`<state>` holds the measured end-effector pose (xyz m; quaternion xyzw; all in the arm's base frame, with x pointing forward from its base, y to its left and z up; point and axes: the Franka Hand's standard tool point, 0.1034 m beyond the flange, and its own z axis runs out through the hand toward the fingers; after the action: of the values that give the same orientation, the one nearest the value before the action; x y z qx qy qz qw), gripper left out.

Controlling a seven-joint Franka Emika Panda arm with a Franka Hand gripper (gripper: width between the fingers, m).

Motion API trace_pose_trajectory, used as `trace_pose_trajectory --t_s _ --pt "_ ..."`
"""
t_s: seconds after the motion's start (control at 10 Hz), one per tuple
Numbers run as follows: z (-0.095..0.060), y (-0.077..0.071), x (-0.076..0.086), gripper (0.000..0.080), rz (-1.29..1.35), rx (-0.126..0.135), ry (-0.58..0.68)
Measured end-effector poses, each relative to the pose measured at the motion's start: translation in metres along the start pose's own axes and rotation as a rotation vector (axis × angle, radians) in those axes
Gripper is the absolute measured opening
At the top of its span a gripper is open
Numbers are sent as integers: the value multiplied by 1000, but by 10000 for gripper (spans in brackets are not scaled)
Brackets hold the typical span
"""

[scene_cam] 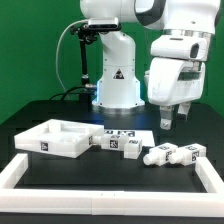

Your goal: Assemble one leg

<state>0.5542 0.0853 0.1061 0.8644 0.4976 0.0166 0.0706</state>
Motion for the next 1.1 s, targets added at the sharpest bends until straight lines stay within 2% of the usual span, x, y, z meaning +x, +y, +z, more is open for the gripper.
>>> trace_pose_trajectory --t_s 0.7,0.9,1.1 --pt "1 -1 0 649 0 3 -1" --pt "1 3 -5 649 -13 9 -17" --pt "-2 -5 -10 649 9 12 -22"
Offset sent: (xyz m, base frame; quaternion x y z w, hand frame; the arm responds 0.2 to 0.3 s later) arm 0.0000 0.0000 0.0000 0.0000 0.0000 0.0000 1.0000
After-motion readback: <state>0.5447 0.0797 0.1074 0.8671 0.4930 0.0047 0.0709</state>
